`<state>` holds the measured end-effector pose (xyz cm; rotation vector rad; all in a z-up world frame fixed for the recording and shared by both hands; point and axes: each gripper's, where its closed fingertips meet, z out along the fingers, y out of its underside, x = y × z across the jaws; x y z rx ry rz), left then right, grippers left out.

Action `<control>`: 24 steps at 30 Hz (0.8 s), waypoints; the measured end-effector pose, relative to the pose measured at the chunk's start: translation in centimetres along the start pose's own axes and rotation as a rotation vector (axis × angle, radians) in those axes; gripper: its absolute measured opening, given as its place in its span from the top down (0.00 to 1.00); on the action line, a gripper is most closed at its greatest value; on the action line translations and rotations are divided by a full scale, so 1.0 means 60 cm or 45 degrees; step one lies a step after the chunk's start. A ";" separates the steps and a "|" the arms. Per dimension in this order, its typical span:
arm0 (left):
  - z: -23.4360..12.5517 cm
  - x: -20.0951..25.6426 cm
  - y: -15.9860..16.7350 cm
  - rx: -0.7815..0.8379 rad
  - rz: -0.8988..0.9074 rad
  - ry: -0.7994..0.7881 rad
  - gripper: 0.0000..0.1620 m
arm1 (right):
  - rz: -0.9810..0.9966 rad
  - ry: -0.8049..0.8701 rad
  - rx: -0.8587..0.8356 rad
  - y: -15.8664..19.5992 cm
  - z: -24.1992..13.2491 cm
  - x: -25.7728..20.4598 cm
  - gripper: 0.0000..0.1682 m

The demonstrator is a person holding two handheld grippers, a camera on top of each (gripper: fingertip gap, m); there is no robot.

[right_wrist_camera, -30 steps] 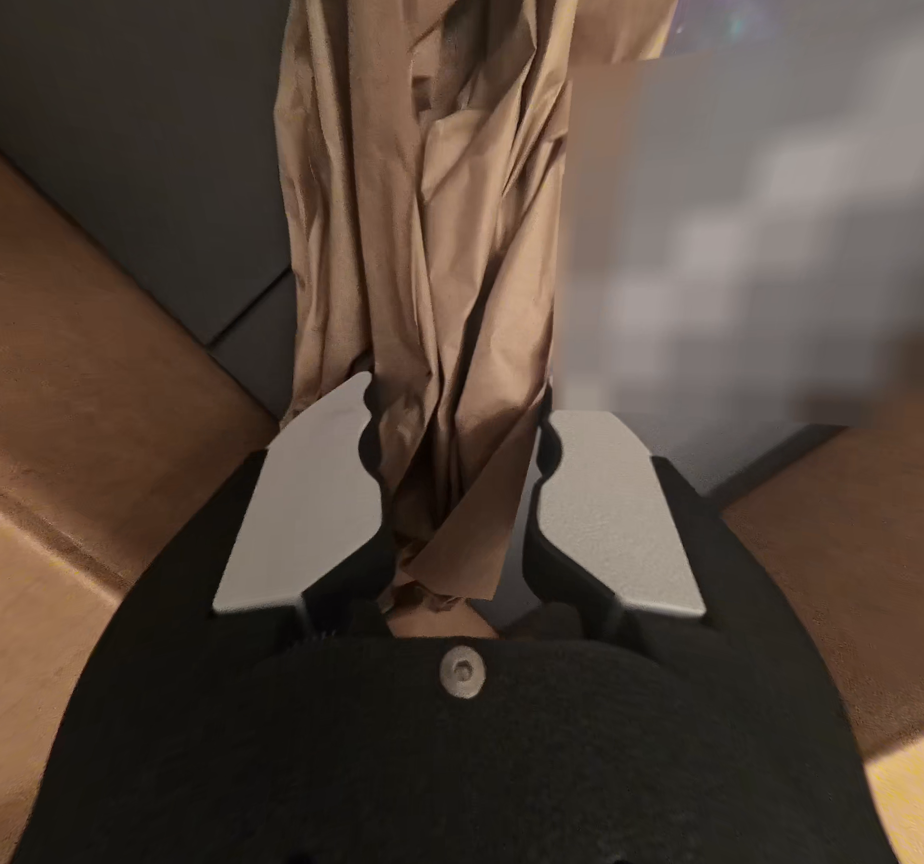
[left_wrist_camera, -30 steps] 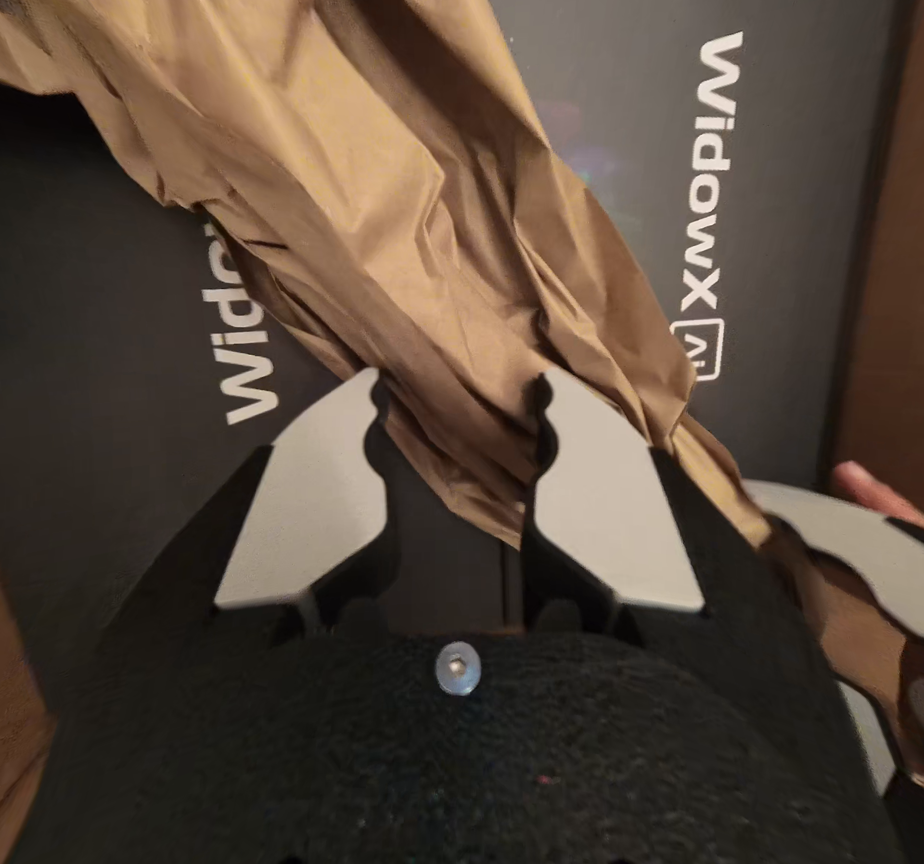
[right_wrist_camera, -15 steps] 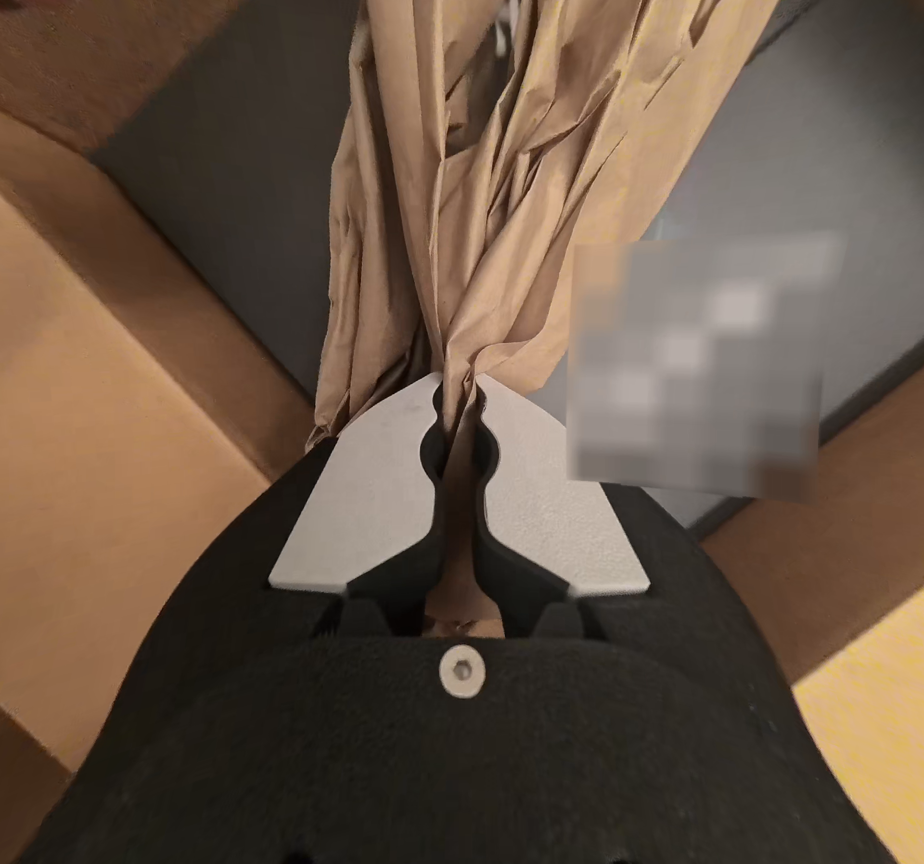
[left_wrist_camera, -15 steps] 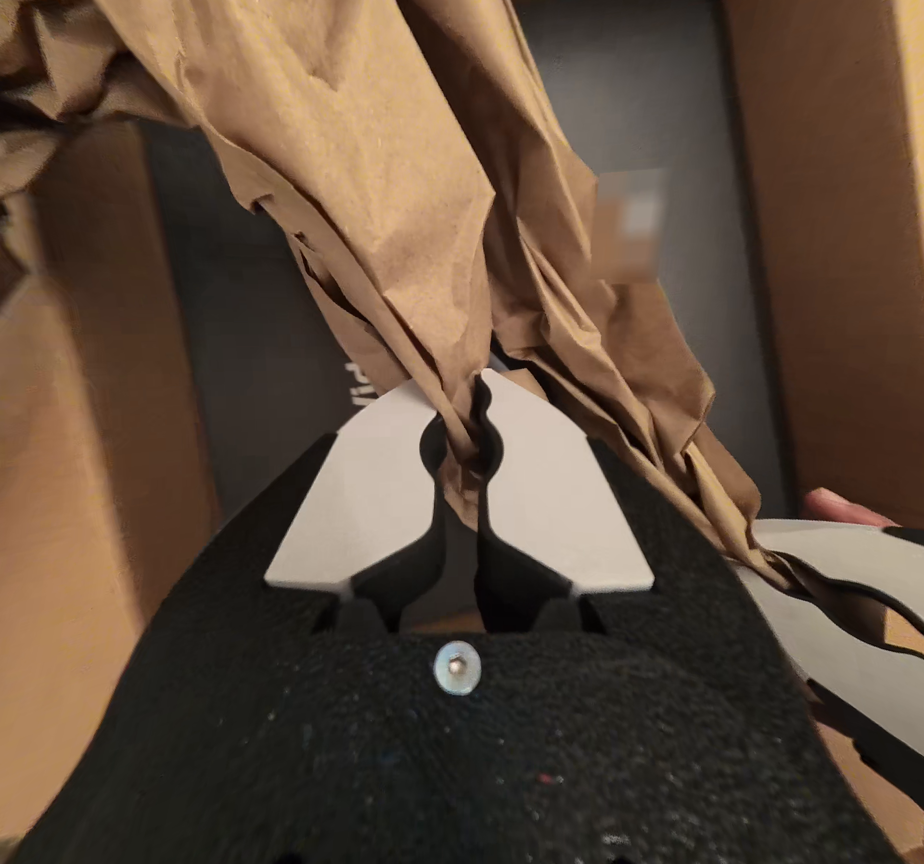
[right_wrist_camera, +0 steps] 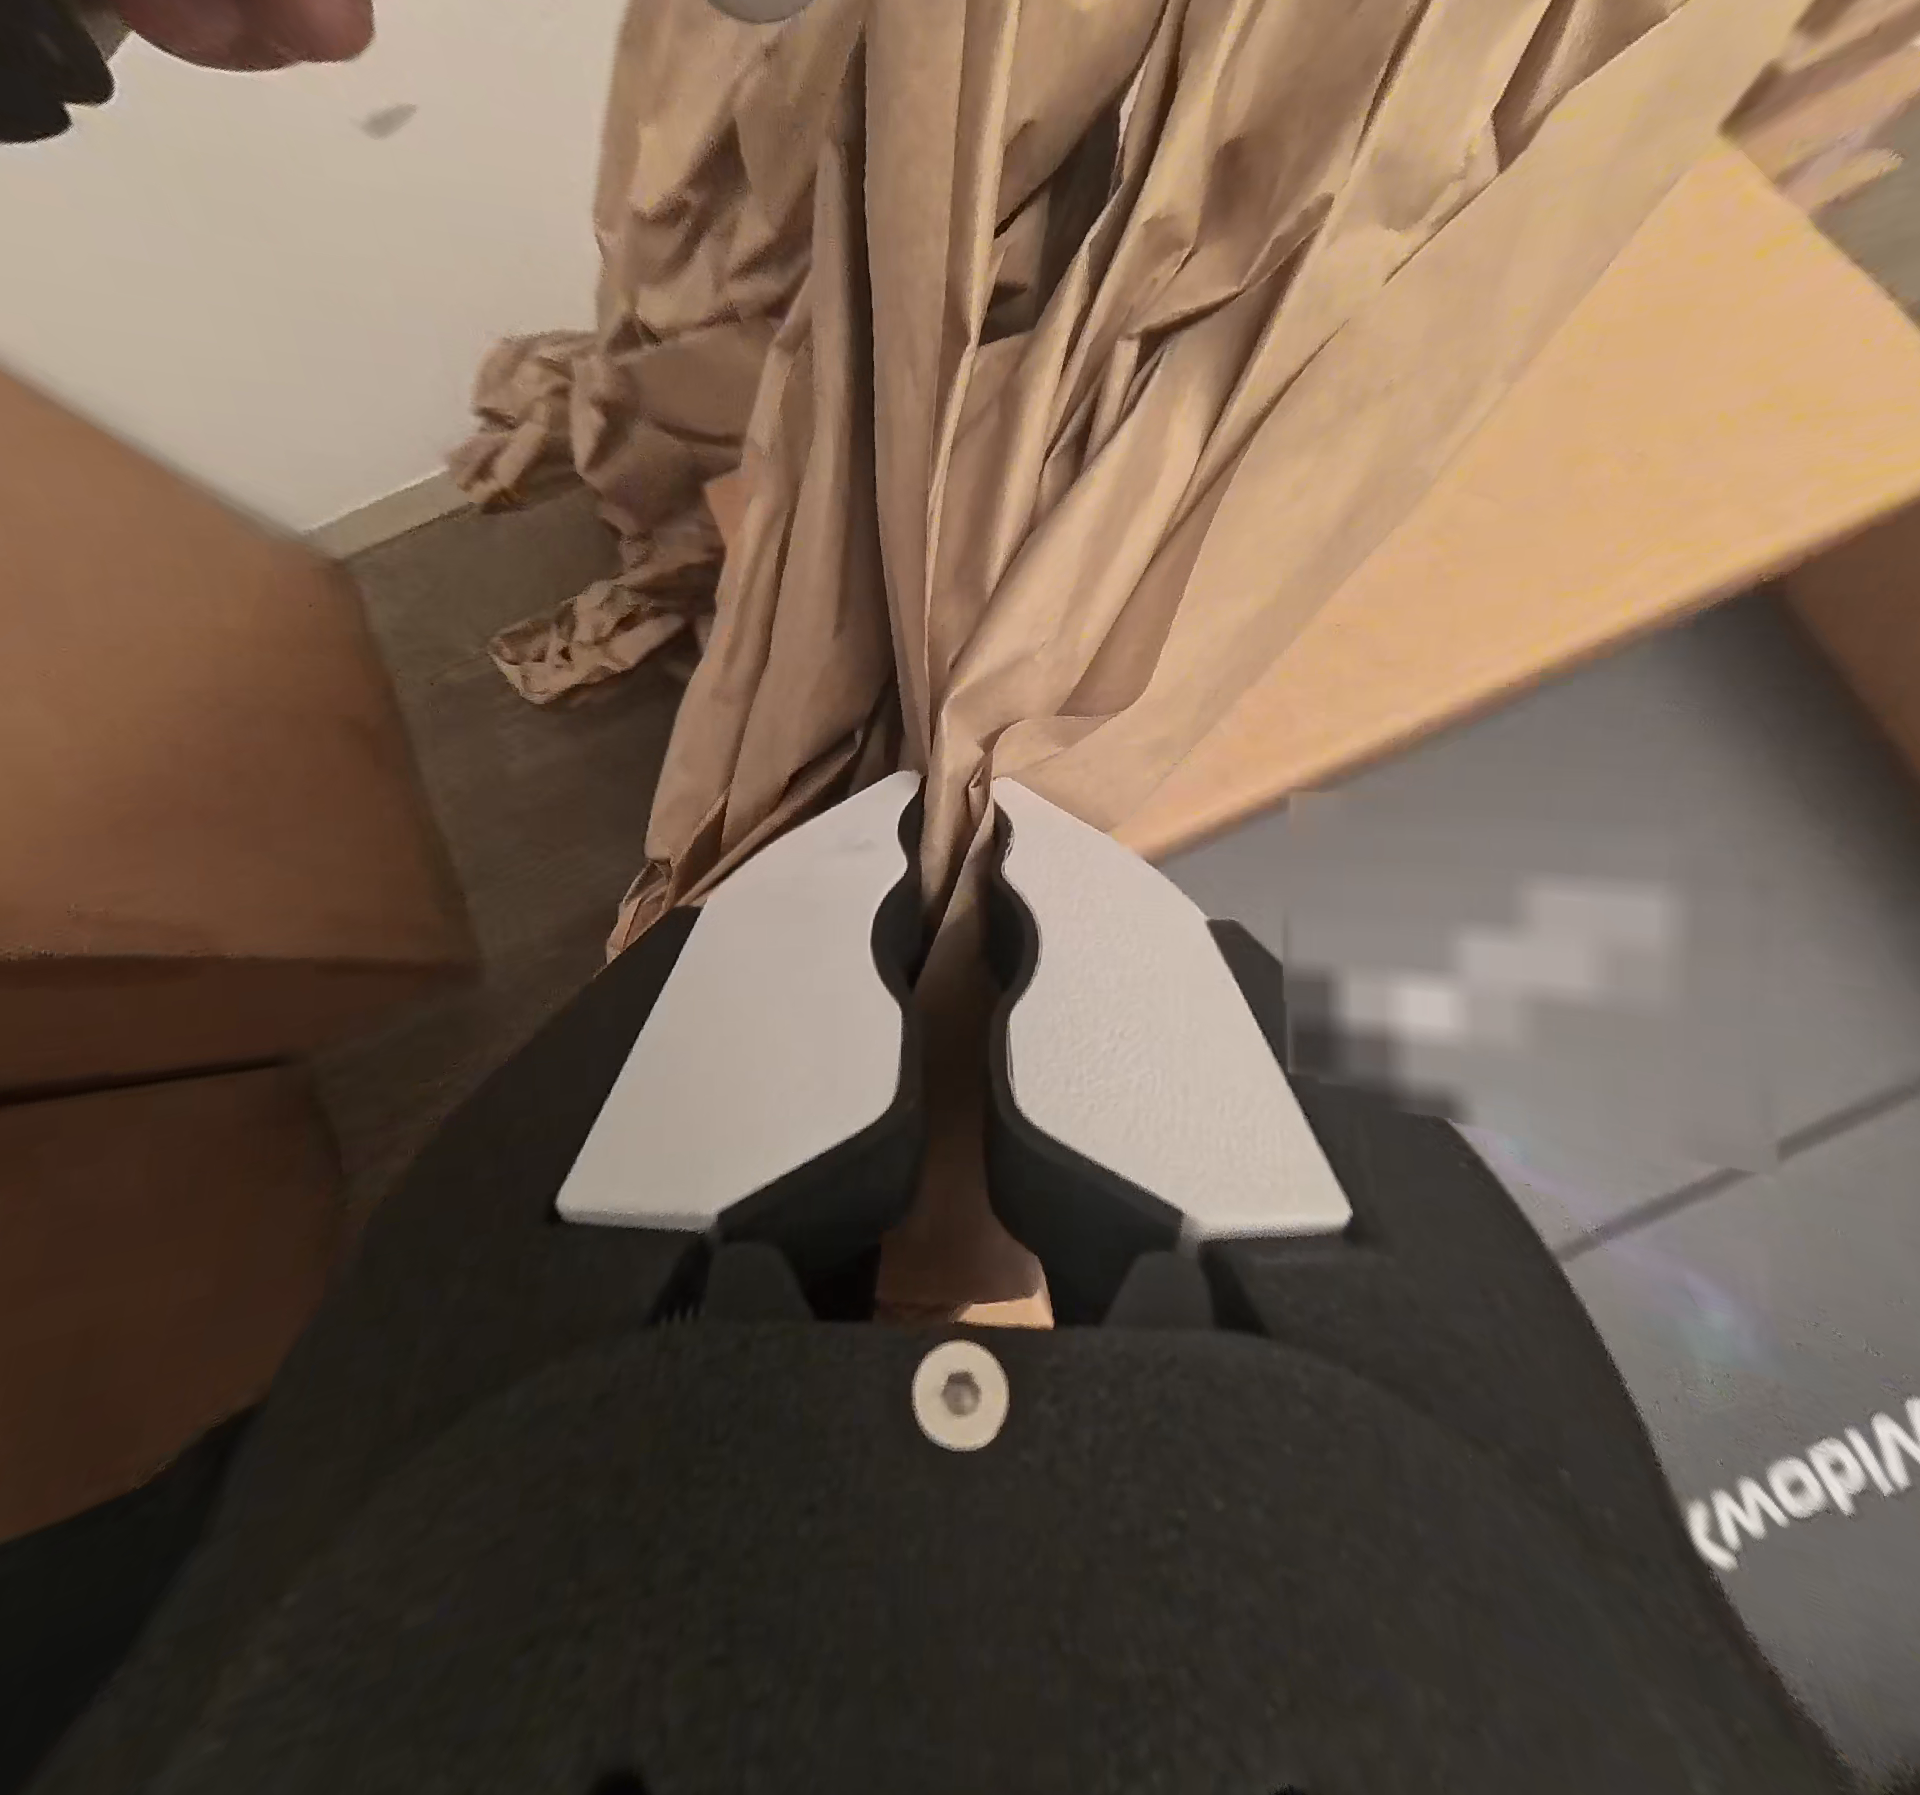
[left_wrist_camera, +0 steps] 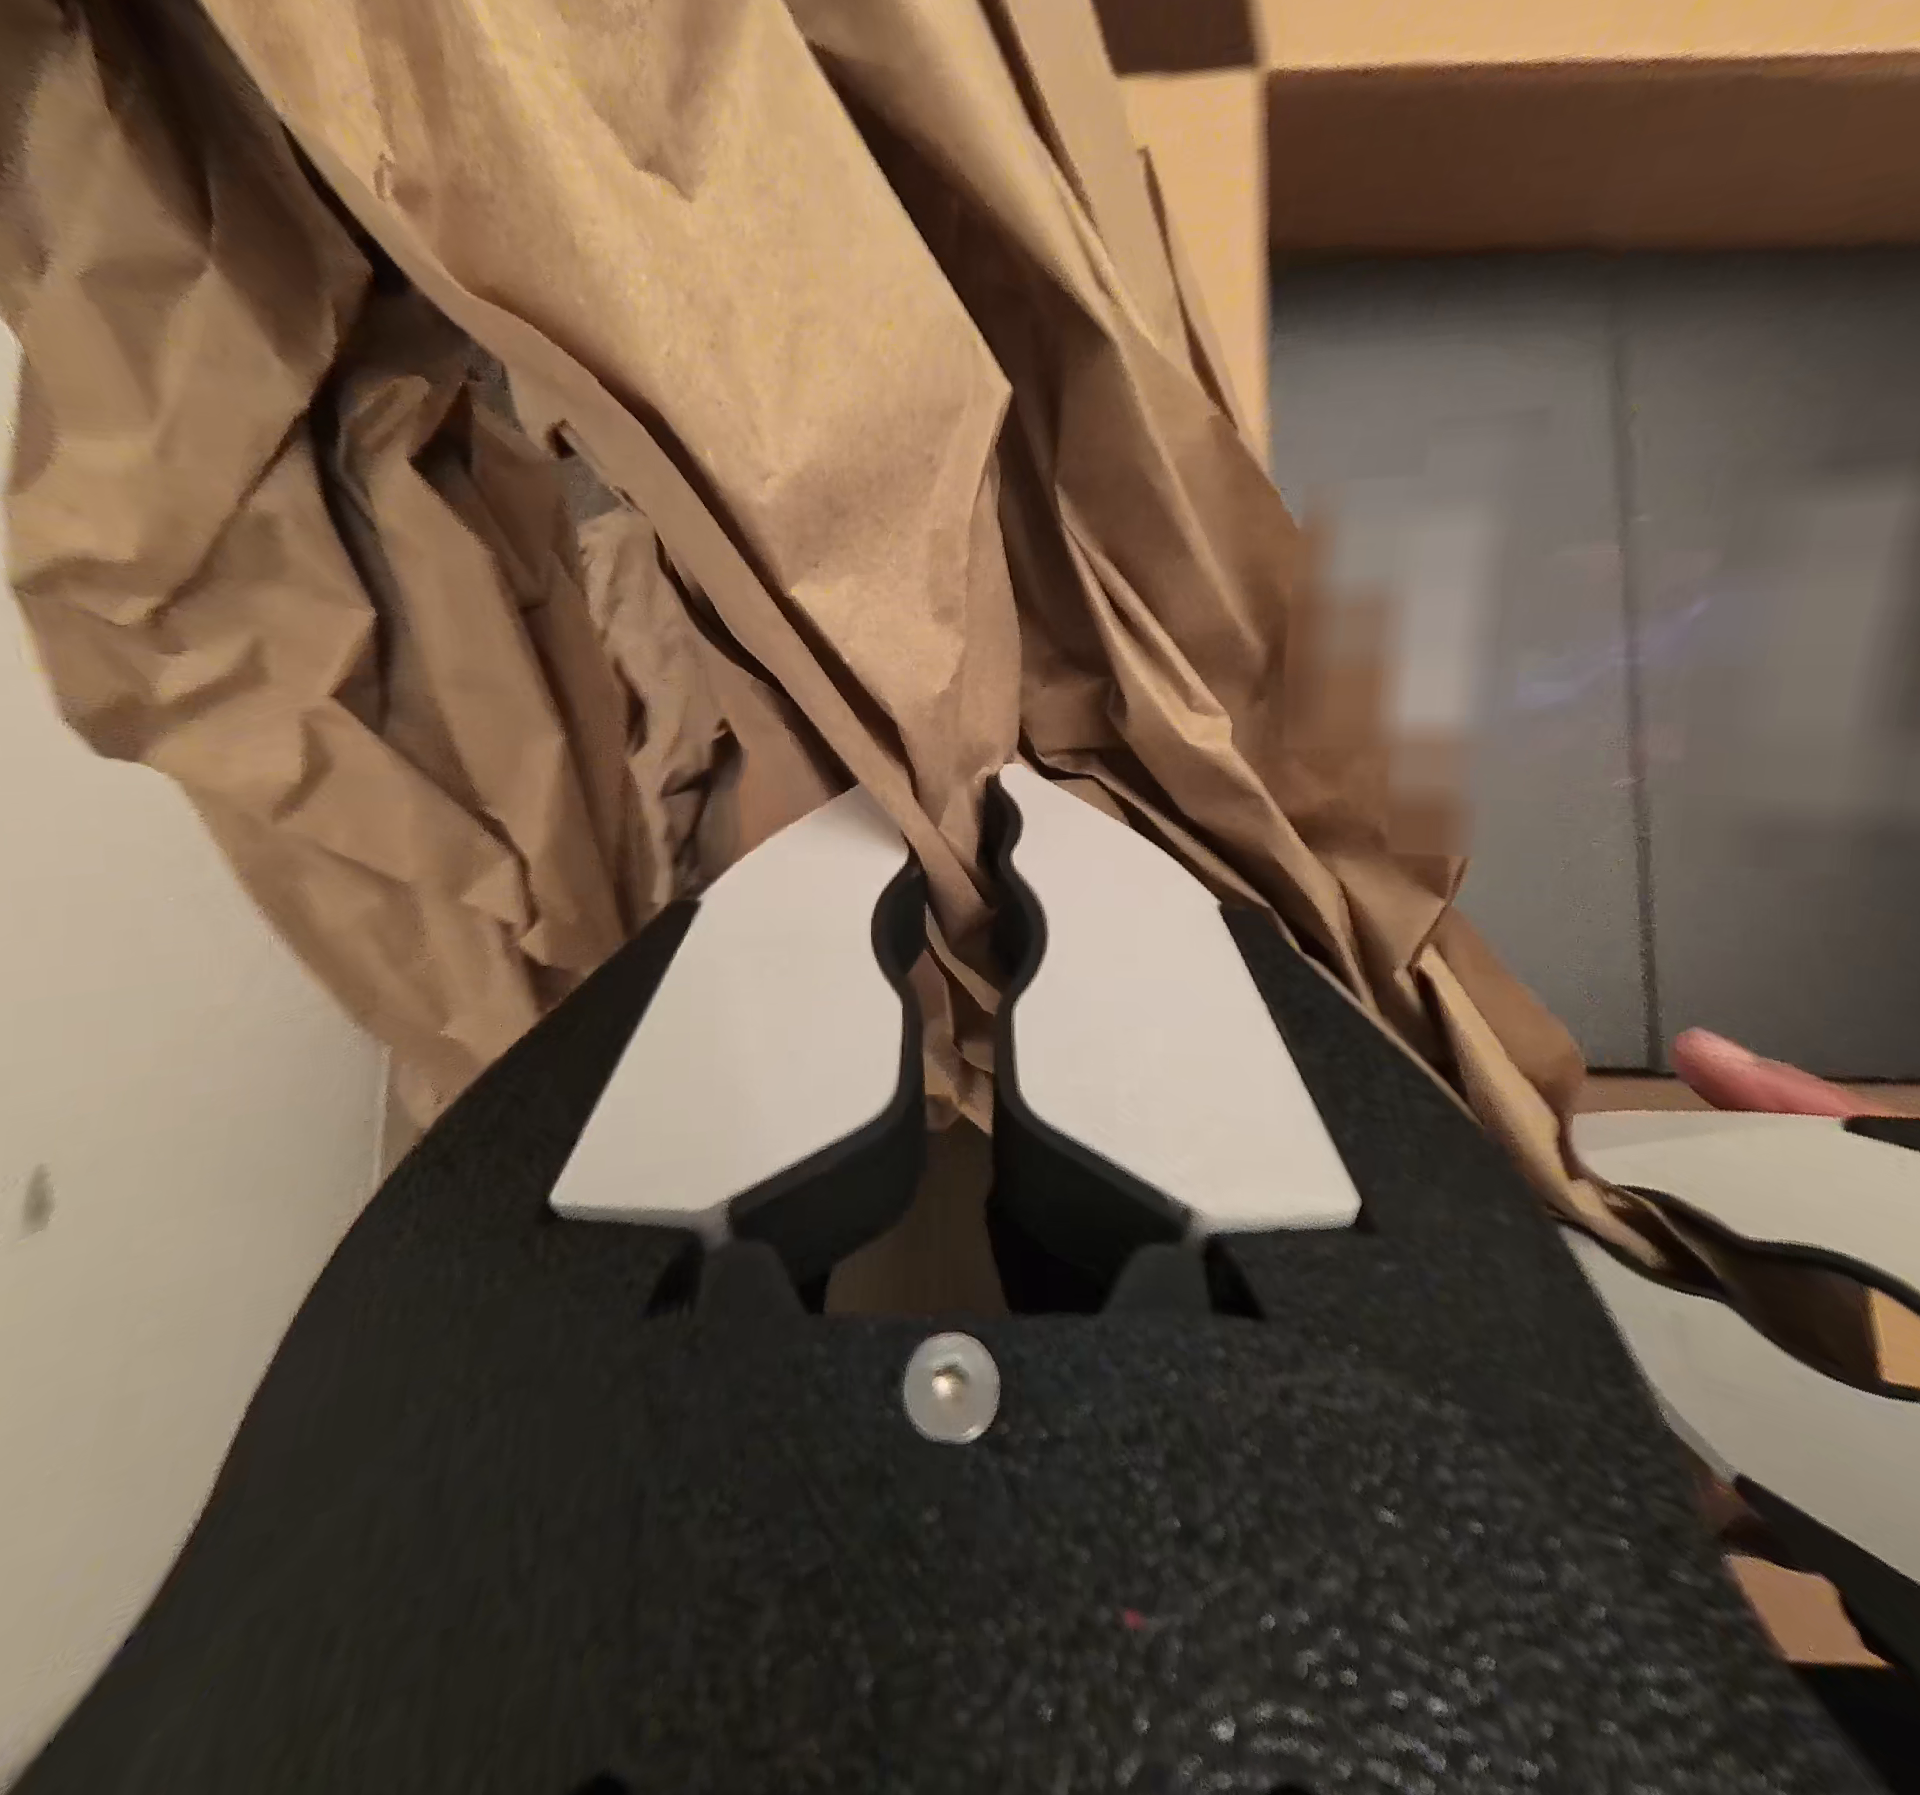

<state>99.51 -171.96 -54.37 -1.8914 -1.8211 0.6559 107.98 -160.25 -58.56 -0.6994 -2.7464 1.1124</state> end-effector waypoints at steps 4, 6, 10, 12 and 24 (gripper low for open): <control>0.018 -0.132 0.068 -0.099 -0.031 -0.038 0.96 | 0.005 -0.085 -0.035 -0.045 0.096 -0.089 0.96; 0.038 -0.184 0.101 -0.147 -0.044 -0.042 0.96 | 0.019 -0.118 -0.057 -0.057 0.143 -0.126 0.96; 0.084 -0.266 0.158 -0.210 -0.056 -0.037 0.91 | 0.044 -0.133 -0.102 -0.066 0.225 -0.169 0.94; 0.100 -0.306 0.182 -0.188 -0.087 -0.073 0.82 | 0.035 -0.104 -0.144 -0.061 0.256 -0.173 0.87; 0.013 -0.238 0.197 0.163 -0.032 0.013 0.79 | 0.085 -0.043 -0.042 -0.028 0.145 -0.100 0.57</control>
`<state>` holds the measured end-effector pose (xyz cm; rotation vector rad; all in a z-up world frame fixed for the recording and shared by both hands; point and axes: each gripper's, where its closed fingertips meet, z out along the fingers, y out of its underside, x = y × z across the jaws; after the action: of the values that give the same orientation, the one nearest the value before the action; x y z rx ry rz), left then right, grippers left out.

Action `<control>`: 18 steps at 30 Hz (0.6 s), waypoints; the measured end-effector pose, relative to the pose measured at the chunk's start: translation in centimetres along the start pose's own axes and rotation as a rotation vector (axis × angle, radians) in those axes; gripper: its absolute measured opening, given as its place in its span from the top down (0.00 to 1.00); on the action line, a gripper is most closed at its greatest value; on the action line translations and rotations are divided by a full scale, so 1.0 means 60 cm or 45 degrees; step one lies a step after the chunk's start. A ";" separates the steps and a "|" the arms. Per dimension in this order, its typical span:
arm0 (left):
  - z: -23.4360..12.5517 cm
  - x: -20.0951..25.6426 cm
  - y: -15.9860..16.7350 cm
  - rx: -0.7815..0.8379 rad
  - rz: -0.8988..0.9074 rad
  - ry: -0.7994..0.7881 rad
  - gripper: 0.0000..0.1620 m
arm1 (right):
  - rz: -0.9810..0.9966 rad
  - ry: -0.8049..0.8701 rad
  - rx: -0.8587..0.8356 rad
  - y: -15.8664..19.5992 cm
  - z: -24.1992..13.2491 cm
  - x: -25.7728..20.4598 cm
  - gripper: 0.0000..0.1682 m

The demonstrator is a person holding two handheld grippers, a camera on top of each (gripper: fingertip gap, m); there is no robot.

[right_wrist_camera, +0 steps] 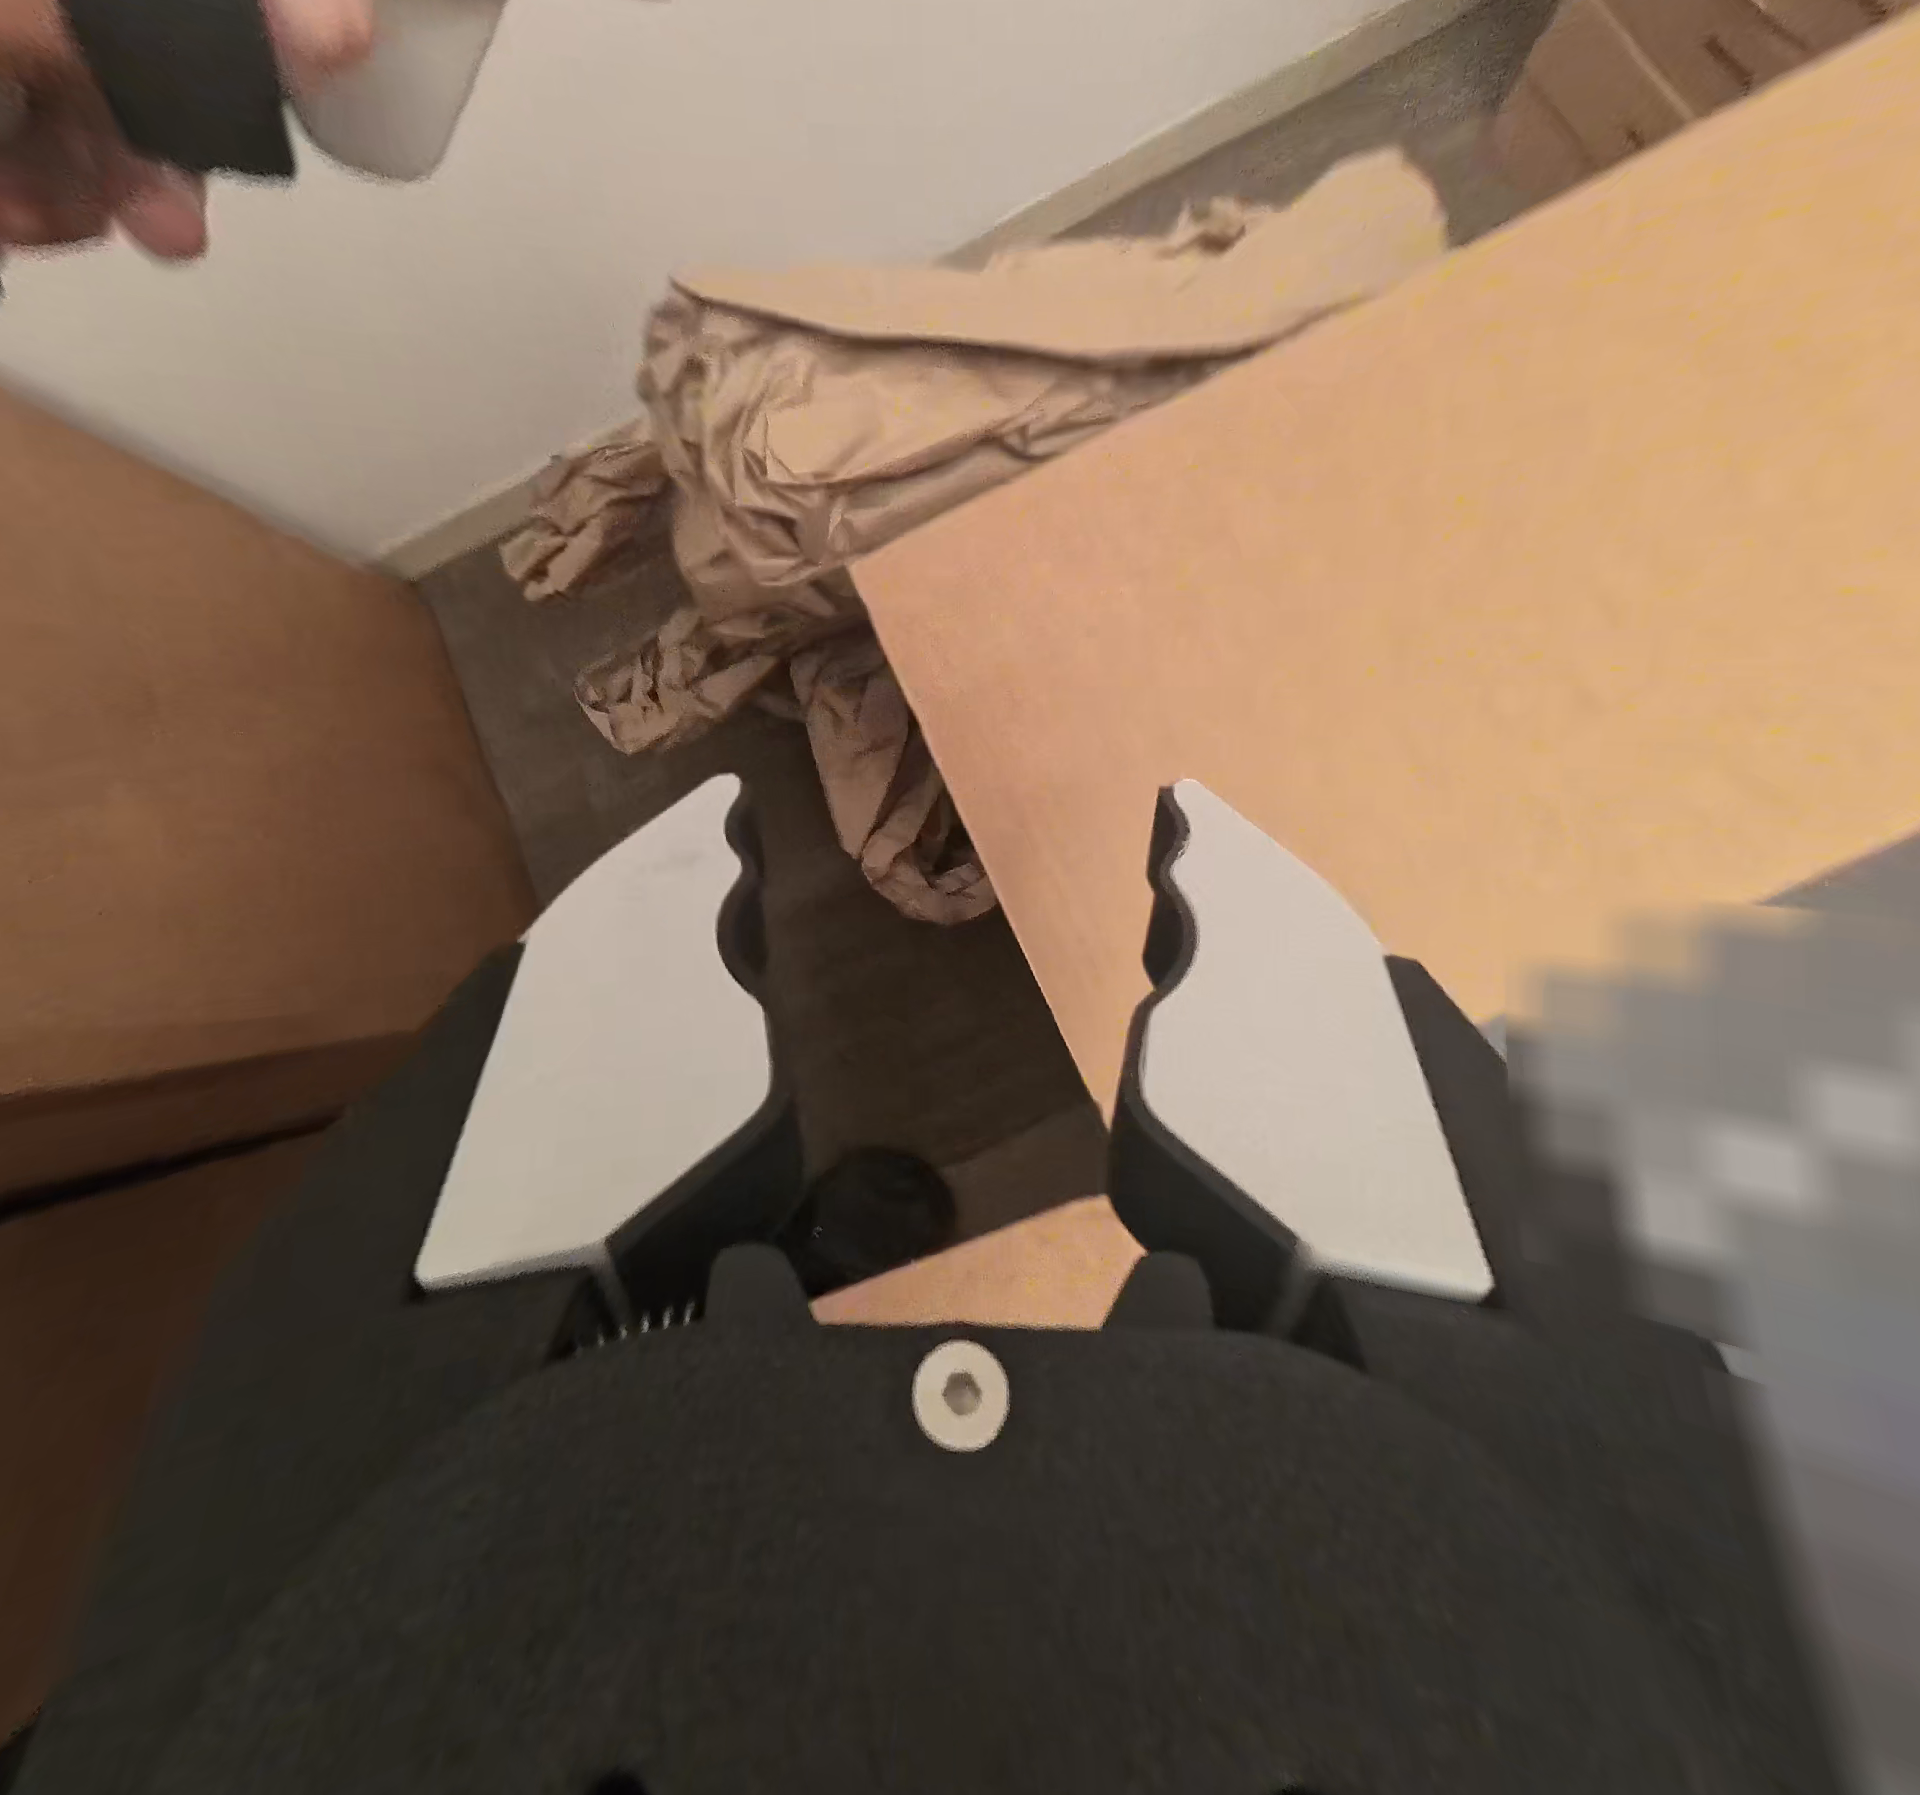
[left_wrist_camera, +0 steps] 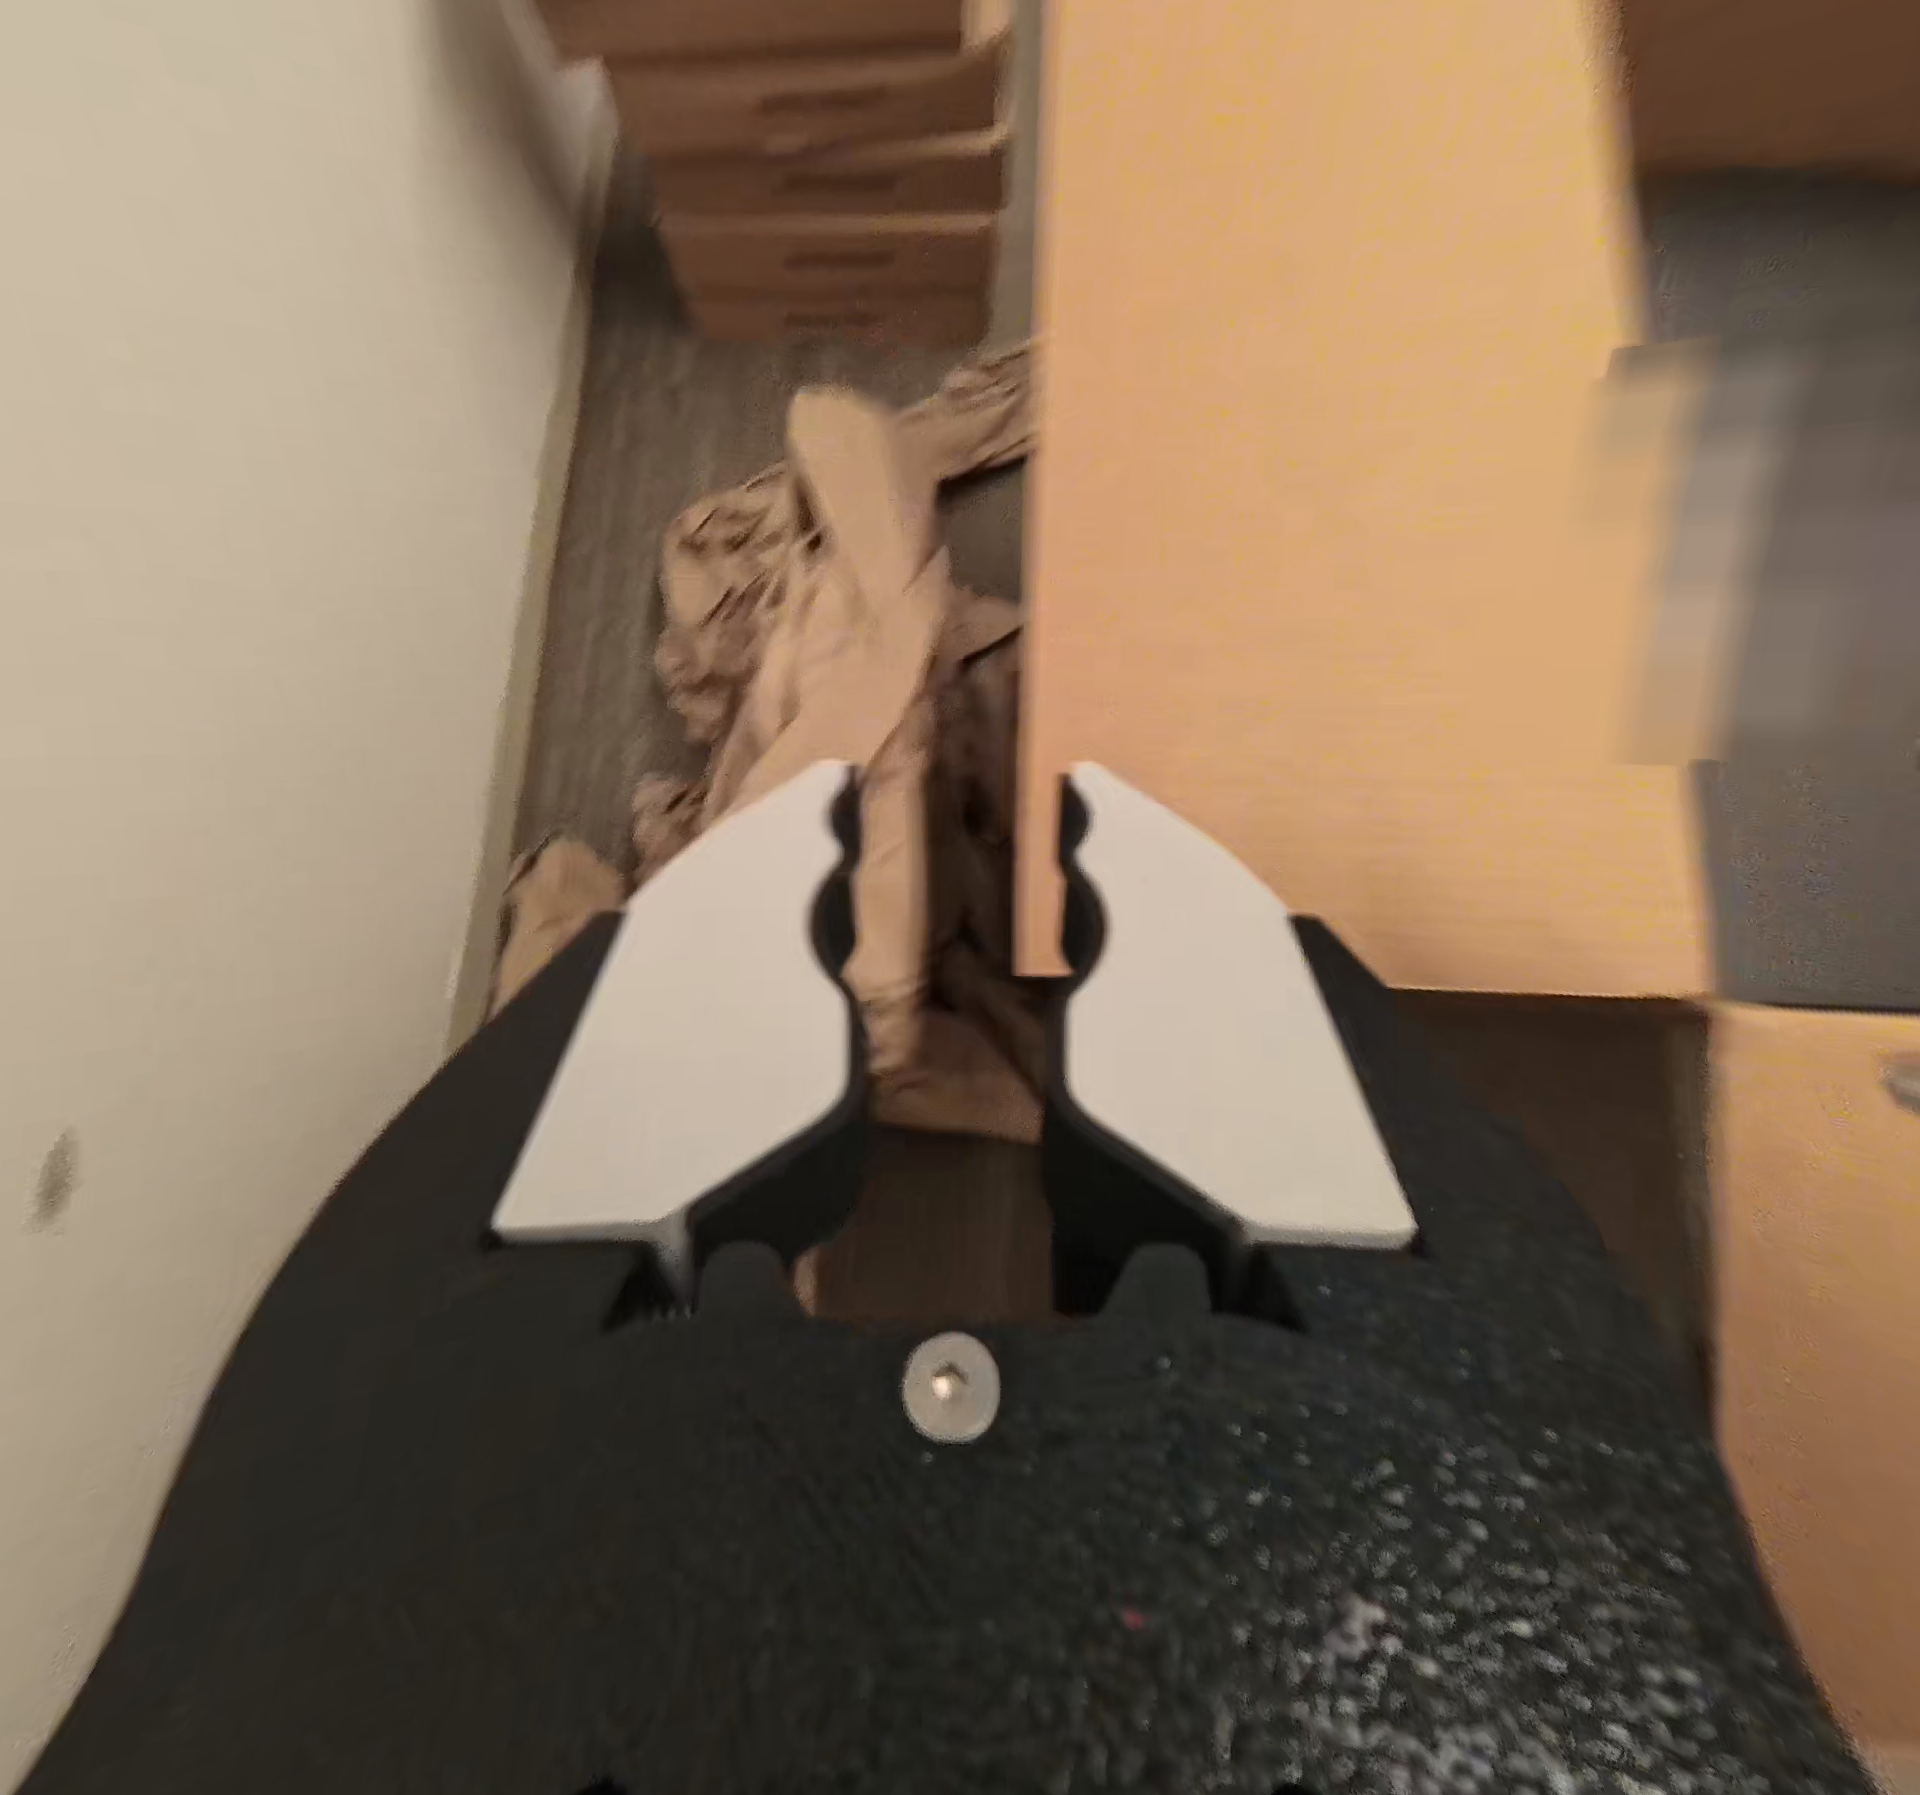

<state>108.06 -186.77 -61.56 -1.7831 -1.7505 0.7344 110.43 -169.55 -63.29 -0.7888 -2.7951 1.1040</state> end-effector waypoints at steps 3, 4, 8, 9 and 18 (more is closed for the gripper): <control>-0.038 0.106 -0.043 0.151 0.050 0.123 0.94 | 0.120 0.024 0.161 0.002 -0.084 0.040 0.67; -0.048 0.143 -0.052 0.171 0.072 0.169 0.99 | 0.164 0.028 0.204 0.007 -0.114 0.054 0.68; -0.085 0.280 -0.093 0.279 0.045 0.308 1.00 | 0.247 0.150 0.320 0.056 -0.240 0.123 0.90; -0.090 0.311 -0.100 0.290 0.020 0.327 1.00 | 0.246 0.179 0.348 0.072 -0.272 0.139 0.97; -0.098 0.595 -0.080 0.198 -0.055 0.398 1.00 | 0.314 0.295 0.357 0.314 -0.513 0.281 1.00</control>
<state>109.20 -150.98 -54.56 -1.6495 -1.4789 0.5256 110.63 -130.60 -55.00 -1.1633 -2.3348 1.3057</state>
